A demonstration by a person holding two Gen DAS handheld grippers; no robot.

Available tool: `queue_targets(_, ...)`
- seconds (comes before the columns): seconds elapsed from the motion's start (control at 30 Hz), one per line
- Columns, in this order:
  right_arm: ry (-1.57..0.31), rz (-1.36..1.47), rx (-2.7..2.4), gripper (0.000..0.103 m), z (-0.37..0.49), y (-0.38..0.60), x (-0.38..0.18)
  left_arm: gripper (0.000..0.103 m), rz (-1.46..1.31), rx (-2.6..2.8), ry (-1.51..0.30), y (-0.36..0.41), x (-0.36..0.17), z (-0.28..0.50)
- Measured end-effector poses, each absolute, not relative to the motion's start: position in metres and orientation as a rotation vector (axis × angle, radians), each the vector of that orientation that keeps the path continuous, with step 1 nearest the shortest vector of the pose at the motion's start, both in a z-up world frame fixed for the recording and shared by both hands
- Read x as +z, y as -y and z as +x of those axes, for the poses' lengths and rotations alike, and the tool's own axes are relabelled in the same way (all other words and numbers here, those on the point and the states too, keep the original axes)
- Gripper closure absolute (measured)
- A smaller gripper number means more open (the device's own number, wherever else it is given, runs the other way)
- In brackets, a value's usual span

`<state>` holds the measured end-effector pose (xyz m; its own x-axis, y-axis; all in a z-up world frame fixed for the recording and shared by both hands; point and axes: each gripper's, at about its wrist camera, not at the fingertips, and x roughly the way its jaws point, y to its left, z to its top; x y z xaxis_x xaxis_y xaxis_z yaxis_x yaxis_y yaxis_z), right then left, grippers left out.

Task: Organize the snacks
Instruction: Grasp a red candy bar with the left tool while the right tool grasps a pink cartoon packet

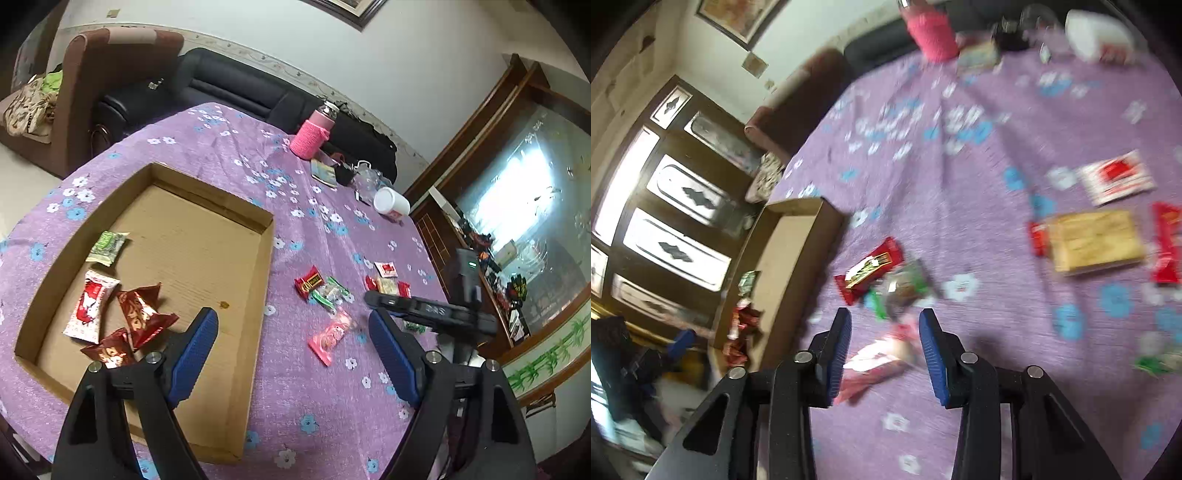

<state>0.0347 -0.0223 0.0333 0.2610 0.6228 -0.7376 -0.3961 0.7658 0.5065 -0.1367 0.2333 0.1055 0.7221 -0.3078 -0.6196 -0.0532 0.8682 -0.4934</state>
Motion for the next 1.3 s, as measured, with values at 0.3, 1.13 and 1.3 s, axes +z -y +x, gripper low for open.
queue_targets(0.3, -1.121, 0.253, 0.592, 0.047, 0.008, 0.015, 0.016, 0.020, -0.487, -0.143, -0.786, -0.215, 0.098, -0.135)
queue_targets(1.13, -1.008, 0.228, 0.368, 0.078, 0.004, 0.065, -0.001, 0.041, -0.010, -0.184, -0.963, -0.134, 0.057, 0.008)
queue_targets(1.3, -0.988, 0.222, 0.390, 0.078, 0.004, 0.067, -0.002, 0.047, 0.054, -0.136, -1.019, -0.116, 0.040, 0.047)
